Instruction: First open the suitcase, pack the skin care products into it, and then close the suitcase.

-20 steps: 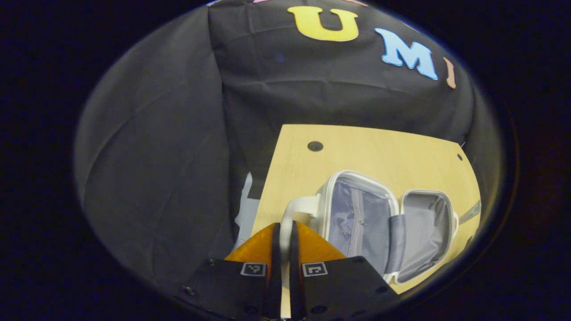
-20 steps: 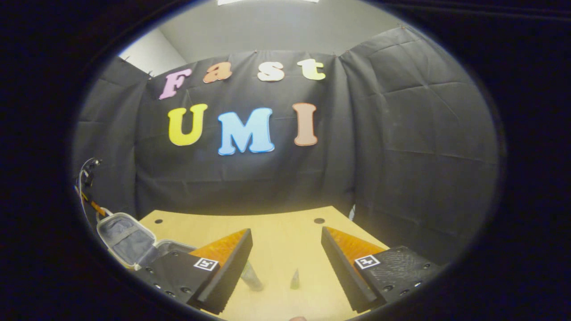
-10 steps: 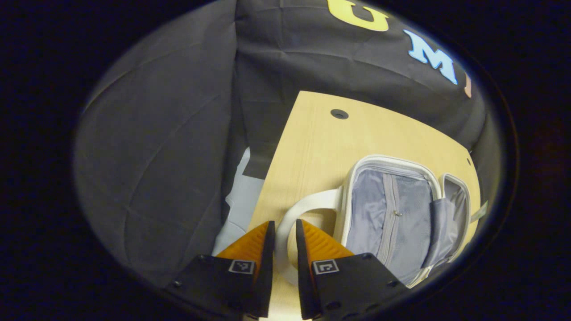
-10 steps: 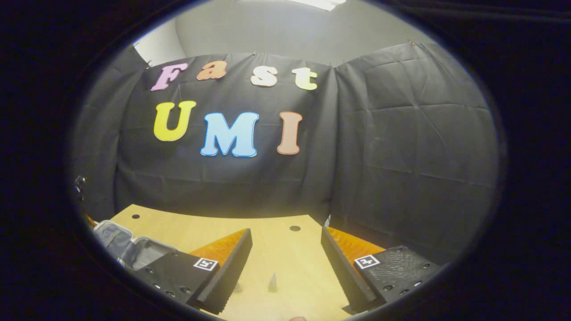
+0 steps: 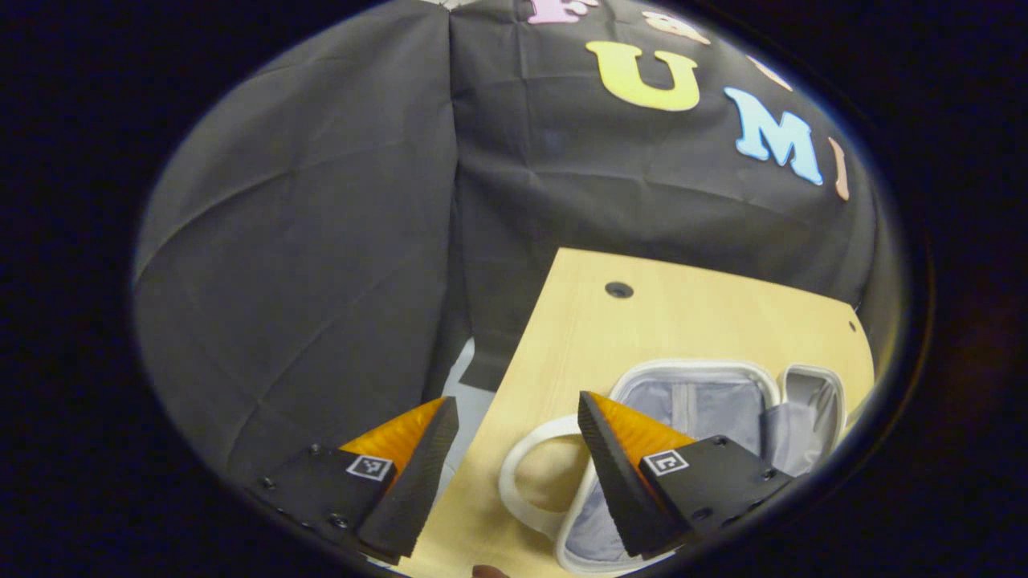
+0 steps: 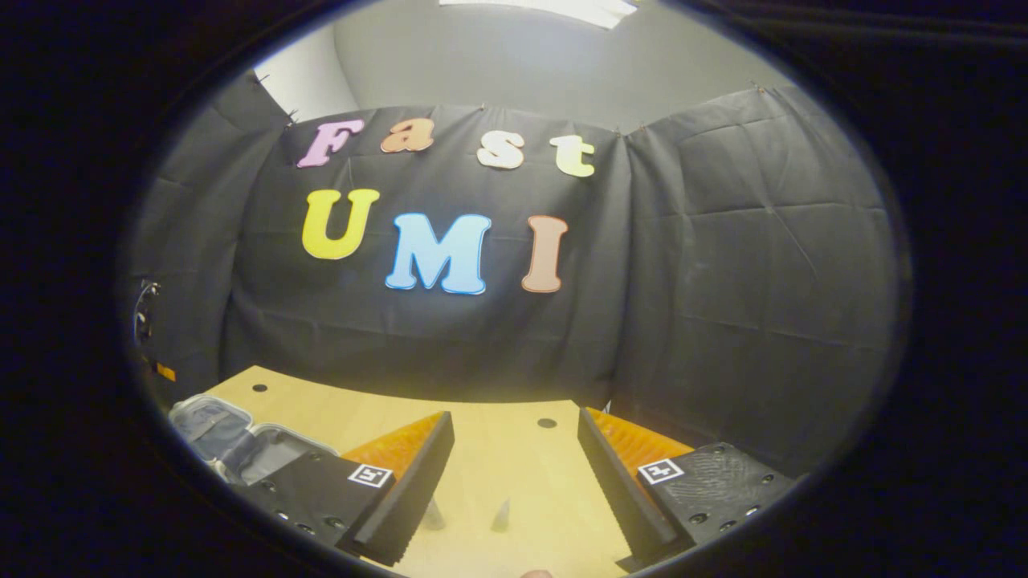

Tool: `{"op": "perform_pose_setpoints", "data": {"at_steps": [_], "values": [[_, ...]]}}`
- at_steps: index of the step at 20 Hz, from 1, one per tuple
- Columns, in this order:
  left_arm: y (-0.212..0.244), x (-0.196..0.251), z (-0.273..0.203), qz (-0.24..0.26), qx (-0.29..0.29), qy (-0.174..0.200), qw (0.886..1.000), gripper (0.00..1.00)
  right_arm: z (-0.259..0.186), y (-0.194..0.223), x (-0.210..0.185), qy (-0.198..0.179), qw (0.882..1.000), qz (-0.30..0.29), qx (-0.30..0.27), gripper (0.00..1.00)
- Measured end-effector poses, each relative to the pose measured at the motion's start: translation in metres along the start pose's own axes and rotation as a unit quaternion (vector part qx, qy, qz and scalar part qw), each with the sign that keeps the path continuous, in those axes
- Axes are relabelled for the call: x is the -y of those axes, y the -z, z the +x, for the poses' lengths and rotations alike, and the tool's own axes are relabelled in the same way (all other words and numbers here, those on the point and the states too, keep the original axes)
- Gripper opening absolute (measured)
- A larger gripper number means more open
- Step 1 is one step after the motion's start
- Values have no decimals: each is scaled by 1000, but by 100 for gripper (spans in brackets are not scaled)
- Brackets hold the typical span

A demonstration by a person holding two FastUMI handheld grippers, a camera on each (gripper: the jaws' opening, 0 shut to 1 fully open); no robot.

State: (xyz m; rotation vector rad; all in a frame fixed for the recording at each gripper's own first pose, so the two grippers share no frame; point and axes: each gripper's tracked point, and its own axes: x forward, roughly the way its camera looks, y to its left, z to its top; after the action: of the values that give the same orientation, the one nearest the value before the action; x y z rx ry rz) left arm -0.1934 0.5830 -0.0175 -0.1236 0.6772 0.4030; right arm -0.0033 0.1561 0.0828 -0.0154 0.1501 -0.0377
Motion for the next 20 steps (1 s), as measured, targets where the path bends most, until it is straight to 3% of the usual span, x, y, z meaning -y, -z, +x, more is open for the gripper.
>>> {"op": "perform_pose_setpoints", "data": {"at_steps": [7,18,19,20], "values": [[-38,91,-89,-13,114,26,993,97,-1,-2,3,-36,999,-2,25,95],[-29,327,-186,39,198,146,968,96,1,7,26,-74,997,2,24,94],[-27,350,-193,44,204,160,965,92,1,9,30,-74,997,5,25,94],[-24,375,-198,47,210,173,961,96,2,10,33,-74,997,8,24,94]]}}
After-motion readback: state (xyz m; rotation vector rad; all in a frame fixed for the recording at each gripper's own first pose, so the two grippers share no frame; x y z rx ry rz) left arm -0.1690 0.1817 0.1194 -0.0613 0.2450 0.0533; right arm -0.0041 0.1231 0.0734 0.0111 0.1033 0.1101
